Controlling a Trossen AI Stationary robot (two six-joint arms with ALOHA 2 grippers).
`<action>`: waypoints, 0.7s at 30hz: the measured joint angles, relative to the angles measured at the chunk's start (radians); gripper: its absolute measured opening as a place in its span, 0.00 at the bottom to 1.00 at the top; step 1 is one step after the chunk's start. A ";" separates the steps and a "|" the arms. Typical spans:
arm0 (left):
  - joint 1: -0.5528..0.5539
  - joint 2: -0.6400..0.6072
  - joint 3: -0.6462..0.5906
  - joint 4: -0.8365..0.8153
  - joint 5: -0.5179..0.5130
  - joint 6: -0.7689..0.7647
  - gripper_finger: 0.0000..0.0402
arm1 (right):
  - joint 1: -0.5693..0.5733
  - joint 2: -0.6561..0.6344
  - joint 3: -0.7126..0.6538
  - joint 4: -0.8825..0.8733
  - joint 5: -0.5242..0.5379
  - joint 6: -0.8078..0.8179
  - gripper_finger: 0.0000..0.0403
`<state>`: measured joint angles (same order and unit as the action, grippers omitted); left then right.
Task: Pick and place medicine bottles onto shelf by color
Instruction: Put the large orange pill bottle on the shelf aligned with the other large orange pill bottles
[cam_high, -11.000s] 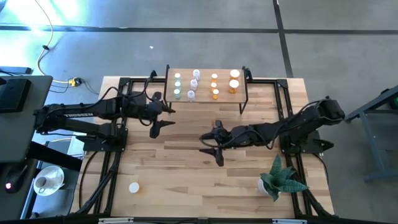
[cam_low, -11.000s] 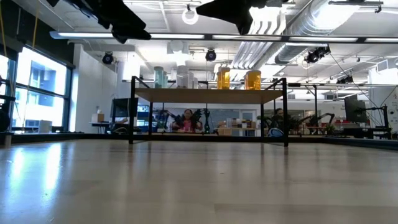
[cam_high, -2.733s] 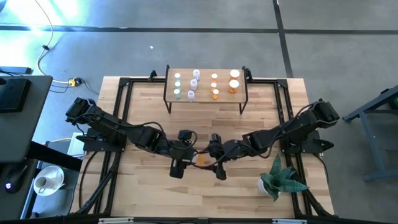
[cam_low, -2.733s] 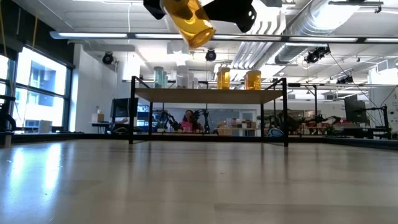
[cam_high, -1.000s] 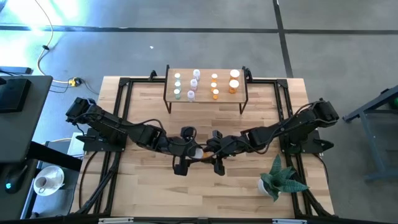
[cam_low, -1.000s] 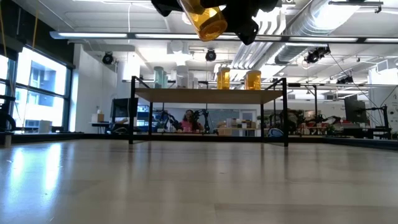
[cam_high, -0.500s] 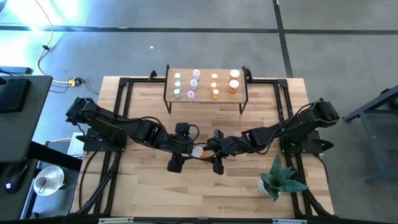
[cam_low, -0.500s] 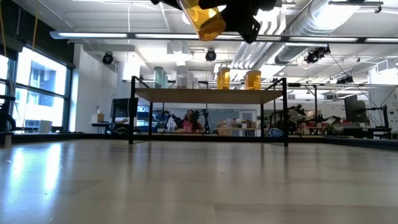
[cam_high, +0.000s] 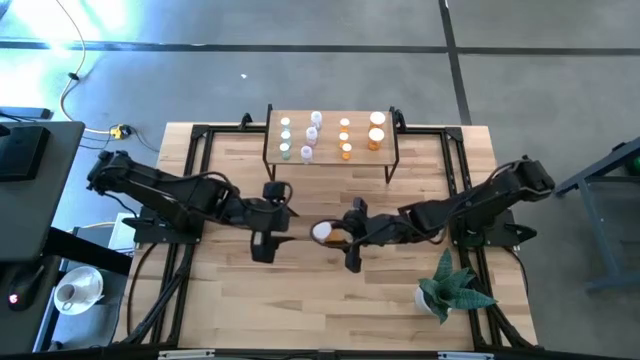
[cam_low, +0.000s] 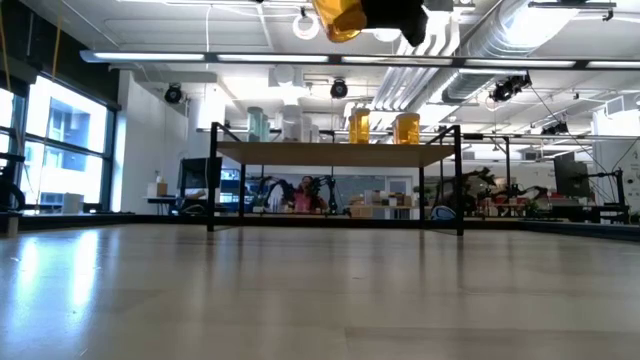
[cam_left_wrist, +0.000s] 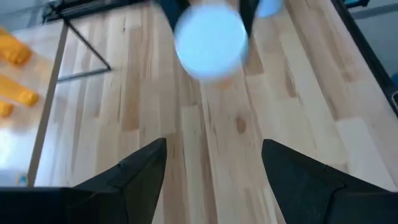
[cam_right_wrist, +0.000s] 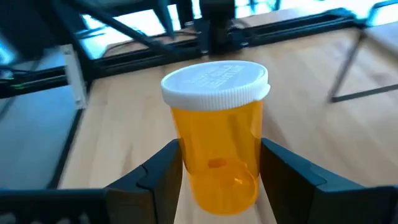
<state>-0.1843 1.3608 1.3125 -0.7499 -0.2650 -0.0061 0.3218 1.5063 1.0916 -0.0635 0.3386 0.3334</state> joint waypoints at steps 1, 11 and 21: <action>0.004 -0.017 -0.031 0.013 0.000 -0.005 0.63 | 0.000 -0.010 0.000 -0.011 0.018 -0.003 0.45; 0.054 -0.189 -0.377 0.312 0.000 -0.046 0.63 | -0.003 -0.163 0.001 -0.054 0.232 -0.064 0.45; 0.133 -0.299 -0.635 0.597 0.016 -0.034 0.63 | -0.022 -0.333 0.001 -0.192 0.554 -0.143 0.45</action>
<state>-0.0517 1.0619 0.6772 -0.1533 -0.2486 -0.0397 0.3001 1.1730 1.0925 -0.2559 0.8924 0.1907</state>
